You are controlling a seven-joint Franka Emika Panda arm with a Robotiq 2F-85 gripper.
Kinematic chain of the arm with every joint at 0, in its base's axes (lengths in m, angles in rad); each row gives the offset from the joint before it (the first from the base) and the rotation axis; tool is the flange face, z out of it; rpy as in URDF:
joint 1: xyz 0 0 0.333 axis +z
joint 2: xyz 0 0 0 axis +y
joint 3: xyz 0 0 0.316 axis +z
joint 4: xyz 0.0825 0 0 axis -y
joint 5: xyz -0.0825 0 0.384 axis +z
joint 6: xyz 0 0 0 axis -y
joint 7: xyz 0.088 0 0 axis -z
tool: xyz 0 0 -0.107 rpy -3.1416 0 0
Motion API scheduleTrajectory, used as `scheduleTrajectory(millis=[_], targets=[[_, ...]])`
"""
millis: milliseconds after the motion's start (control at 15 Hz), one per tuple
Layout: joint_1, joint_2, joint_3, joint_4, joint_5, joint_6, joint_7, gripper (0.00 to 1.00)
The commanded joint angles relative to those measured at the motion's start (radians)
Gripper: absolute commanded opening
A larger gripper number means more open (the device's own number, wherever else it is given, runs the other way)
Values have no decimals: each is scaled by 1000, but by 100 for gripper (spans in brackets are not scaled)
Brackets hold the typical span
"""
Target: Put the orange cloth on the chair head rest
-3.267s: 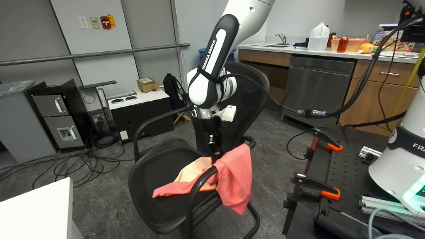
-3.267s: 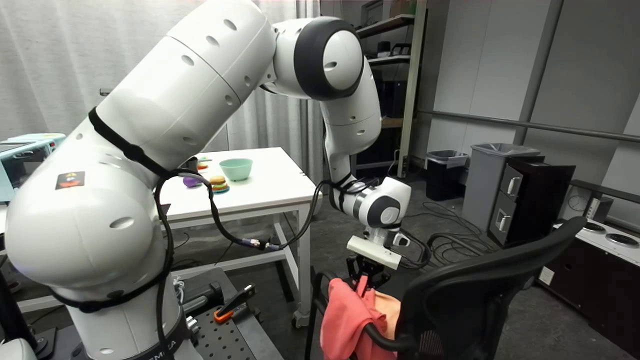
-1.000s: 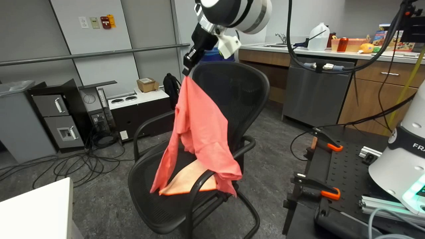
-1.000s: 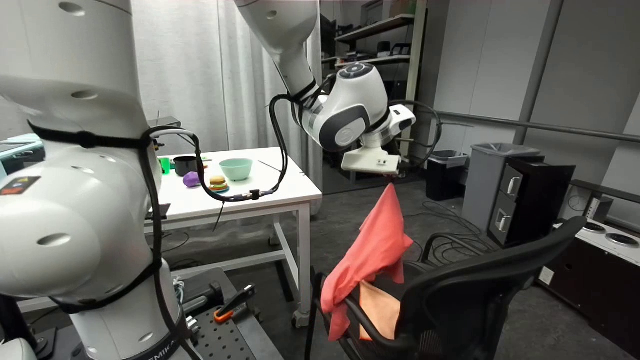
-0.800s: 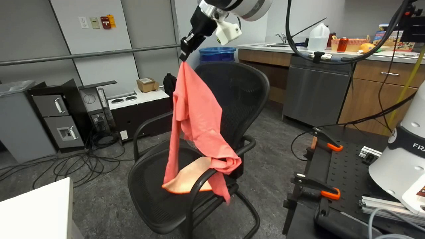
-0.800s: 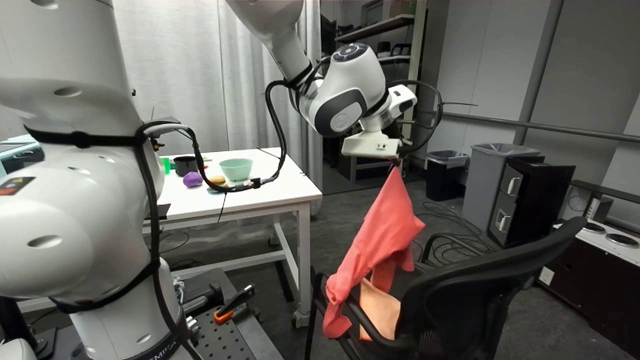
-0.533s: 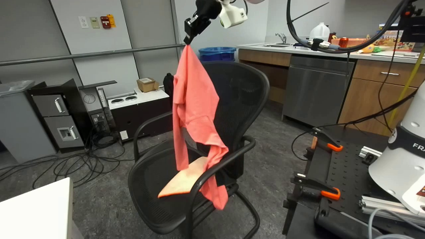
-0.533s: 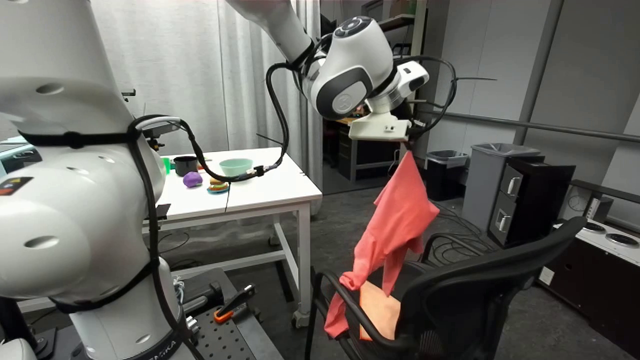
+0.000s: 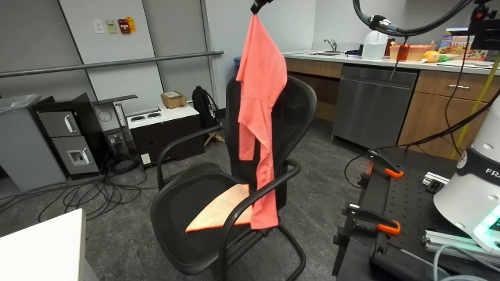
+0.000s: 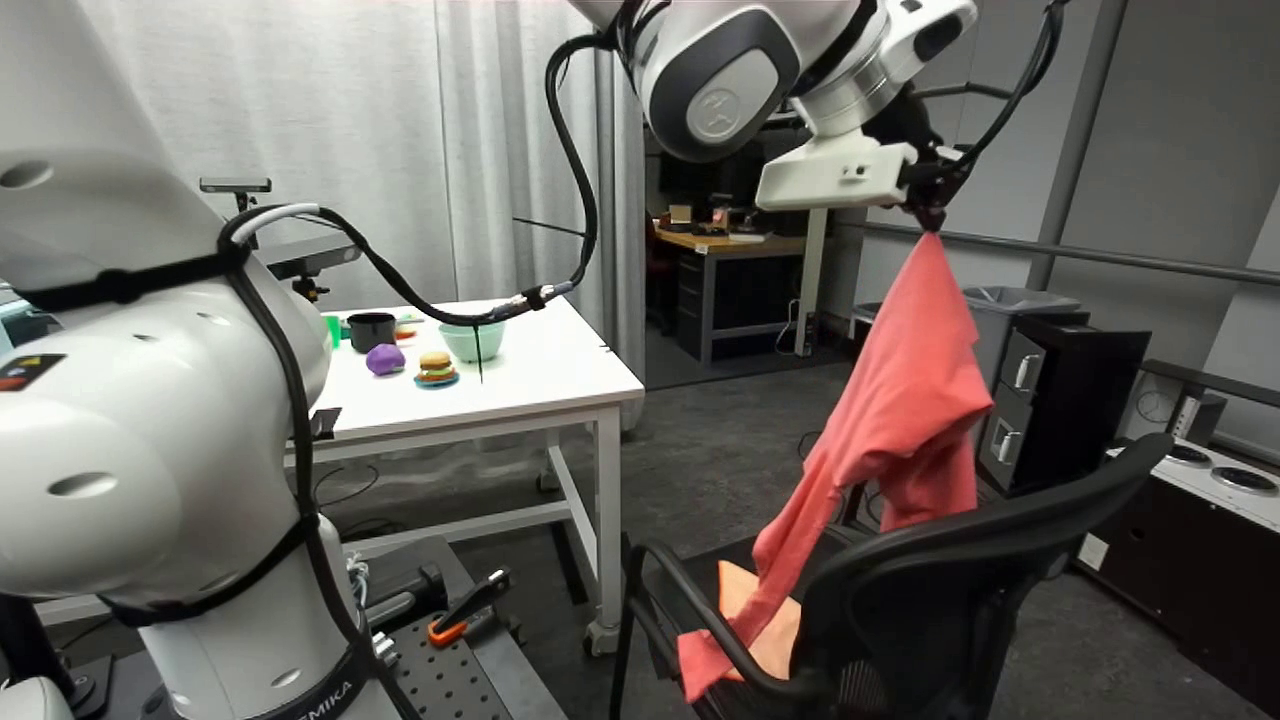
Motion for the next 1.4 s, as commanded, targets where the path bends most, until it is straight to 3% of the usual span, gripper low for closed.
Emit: scheduleTrajectory(millis=[0,467,867,1267,1333], targets=[[0,-122,-96,-39,37,-20,-30,0],[1,-83,-245,16,14,23,-17,0],[-15,12,-287,59,4,45,8,0],[-95,94,-287,78,-15,164,63,0],[-18,105,-396,61,-190,185,212,0]])
